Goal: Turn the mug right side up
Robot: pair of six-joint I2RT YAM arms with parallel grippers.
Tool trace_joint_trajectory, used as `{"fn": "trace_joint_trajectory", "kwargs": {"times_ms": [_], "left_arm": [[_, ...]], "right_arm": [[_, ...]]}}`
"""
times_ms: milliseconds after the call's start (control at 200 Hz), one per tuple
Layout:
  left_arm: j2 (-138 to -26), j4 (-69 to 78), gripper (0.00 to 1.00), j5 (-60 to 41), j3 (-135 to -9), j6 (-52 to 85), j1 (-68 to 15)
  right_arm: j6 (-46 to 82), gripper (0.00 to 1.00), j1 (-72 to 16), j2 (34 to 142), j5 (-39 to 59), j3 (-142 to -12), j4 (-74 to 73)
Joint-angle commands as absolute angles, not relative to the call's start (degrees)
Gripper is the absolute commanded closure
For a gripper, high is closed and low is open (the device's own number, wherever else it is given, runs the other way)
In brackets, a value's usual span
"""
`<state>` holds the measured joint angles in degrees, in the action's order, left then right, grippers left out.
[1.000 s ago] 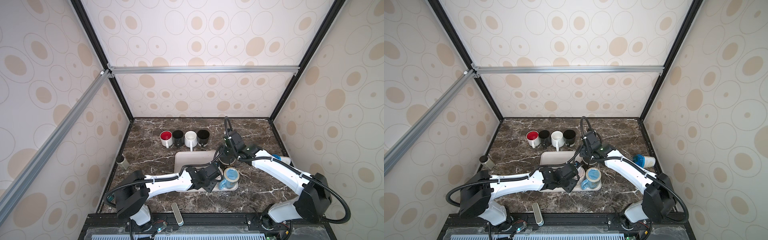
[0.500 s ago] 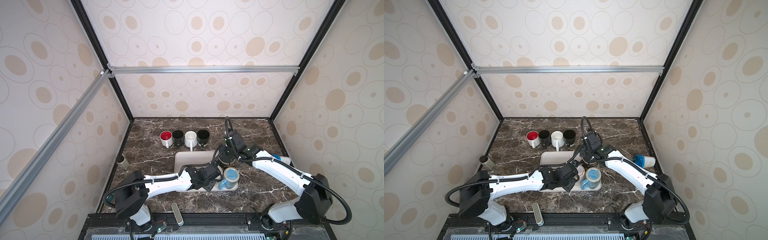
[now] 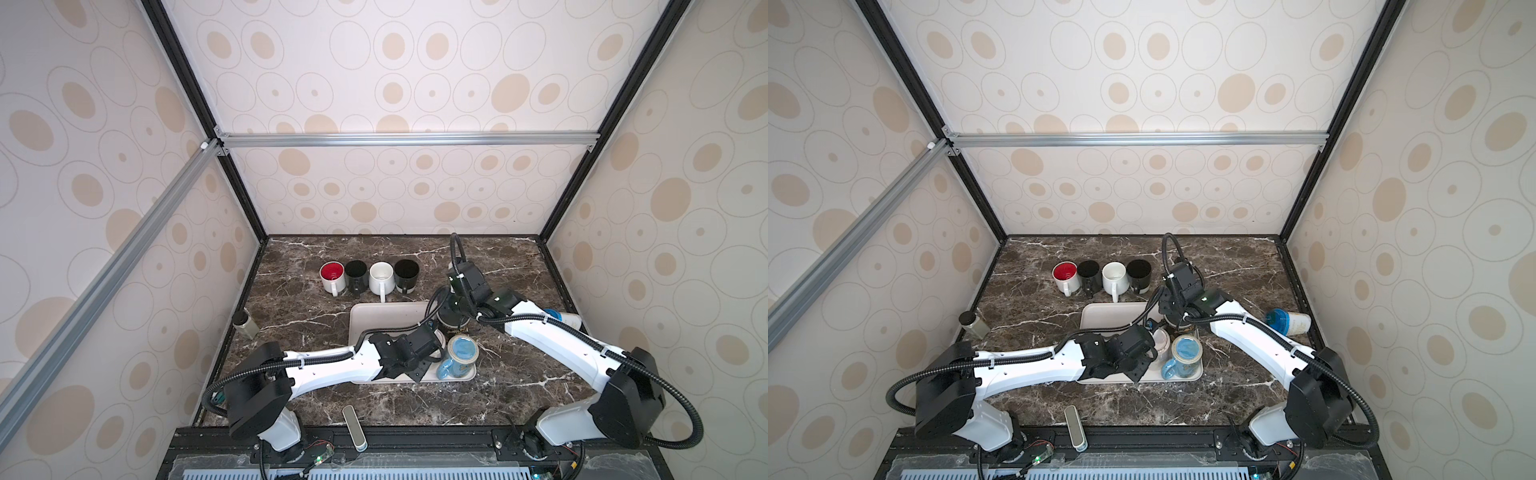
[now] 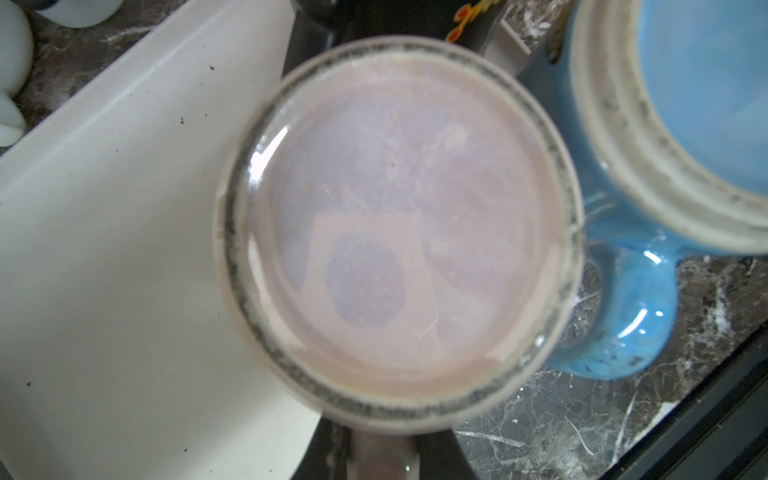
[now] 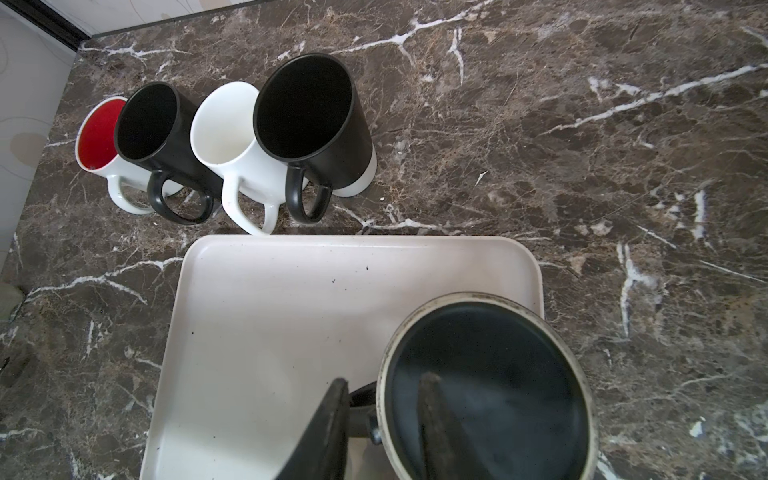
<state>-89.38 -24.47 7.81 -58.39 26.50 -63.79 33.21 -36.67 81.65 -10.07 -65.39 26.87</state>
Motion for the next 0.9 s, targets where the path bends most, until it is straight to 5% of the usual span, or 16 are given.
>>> {"fn": "trace_joint_trajectory", "kwargs": {"times_ms": [0,575,760,890], "left_arm": [[-89.01,-23.80,0.78,8.09,-59.58,25.43,-63.47],[-91.19,-24.22,0.71,7.47,-60.99,23.82,-62.88],[-91.05,-24.09,0.77,6.81,-61.00,23.26,-62.32],[-91.23,-24.07,0.99,6.89,-61.26,22.77,-62.14]], "right_arm": [[33.72,0.69,-36.52,82.45,-9.70,-67.06,27.18],[33.49,0.70,-36.47,83.98,-9.70,-67.50,25.98],[33.42,0.70,-36.48,84.42,-9.38,-67.33,25.43],[33.44,0.71,-36.50,84.65,-9.38,-67.46,25.49]]}}
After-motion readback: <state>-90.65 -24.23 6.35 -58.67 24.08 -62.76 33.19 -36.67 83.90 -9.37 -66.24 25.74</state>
